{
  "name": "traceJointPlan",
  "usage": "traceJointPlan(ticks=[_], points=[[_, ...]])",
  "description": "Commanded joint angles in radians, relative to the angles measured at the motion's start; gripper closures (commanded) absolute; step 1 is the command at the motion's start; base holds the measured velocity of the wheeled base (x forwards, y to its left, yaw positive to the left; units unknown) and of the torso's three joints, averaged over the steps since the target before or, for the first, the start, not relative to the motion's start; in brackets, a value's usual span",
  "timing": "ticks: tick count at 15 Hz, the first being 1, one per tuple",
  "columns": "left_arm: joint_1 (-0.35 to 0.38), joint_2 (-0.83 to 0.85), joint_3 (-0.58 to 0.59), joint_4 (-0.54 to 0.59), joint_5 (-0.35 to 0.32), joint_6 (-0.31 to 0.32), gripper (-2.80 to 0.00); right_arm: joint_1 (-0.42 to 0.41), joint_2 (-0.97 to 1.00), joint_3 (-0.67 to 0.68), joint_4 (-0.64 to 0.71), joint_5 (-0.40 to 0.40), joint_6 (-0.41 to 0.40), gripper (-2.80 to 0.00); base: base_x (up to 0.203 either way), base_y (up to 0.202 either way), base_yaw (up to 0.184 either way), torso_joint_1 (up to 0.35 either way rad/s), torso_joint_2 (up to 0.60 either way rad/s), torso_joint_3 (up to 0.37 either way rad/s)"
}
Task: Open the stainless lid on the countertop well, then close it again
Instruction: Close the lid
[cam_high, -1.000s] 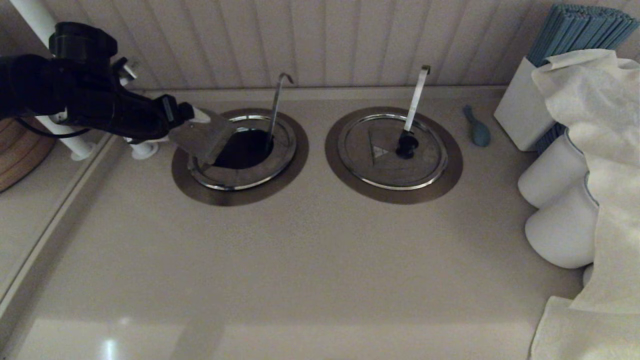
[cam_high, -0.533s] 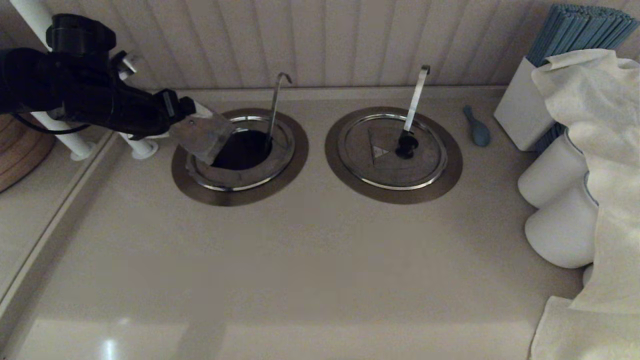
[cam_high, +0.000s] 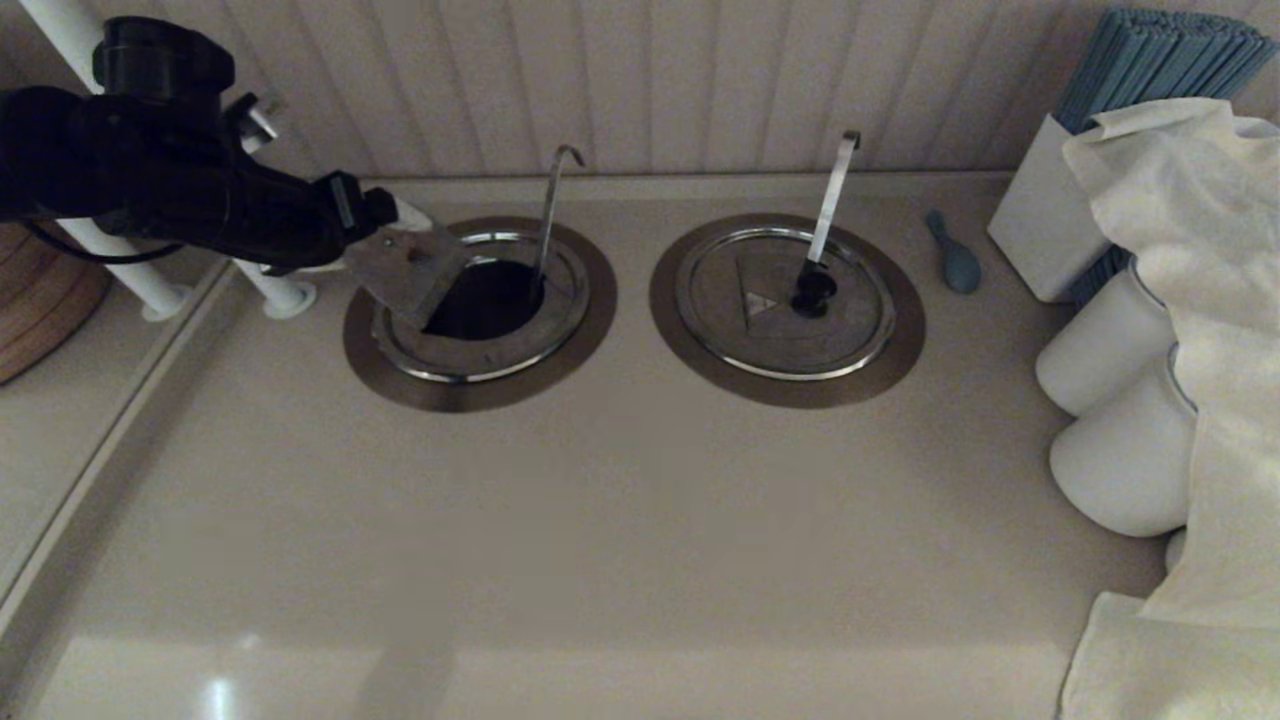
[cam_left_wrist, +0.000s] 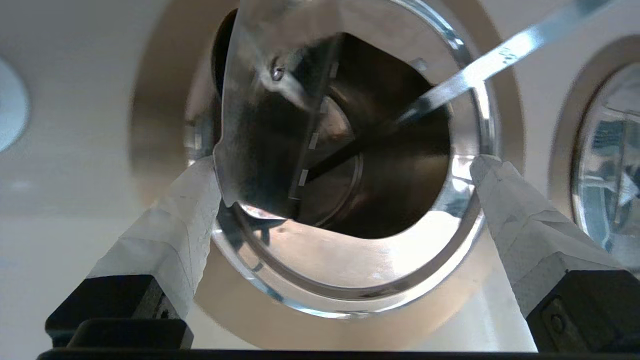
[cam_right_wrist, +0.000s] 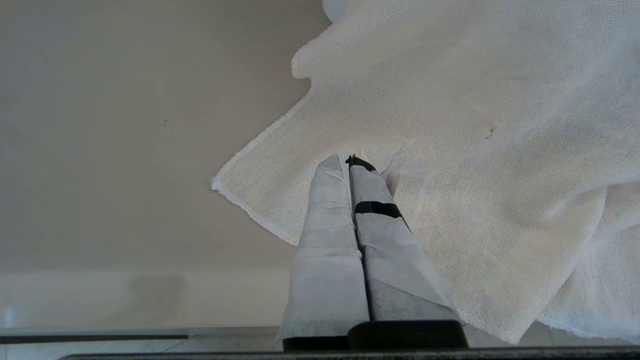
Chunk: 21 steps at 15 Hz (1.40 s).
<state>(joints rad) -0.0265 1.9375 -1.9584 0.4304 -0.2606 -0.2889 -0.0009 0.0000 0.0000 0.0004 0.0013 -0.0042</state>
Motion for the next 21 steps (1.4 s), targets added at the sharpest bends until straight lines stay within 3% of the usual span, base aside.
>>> traceJointPlan(ticks=[1, 21], points=[[-0.006, -0.006, 0.001, 0.002, -0.002, -0.003, -2.8, 0.001, 0.0, 0.0, 0.0, 0.0, 0.0, 0.0, 0.0, 0.0, 0.0, 0.0, 0.0, 0.0], [-0.094, -0.05, 0.044, -0.001, 0.0, -0.019, -2.8, -0.001, 0.0, 0.0, 0.0, 0.0, 0.0, 0.0, 0.0, 0.0, 0.0, 0.0, 0.0, 0.0]])
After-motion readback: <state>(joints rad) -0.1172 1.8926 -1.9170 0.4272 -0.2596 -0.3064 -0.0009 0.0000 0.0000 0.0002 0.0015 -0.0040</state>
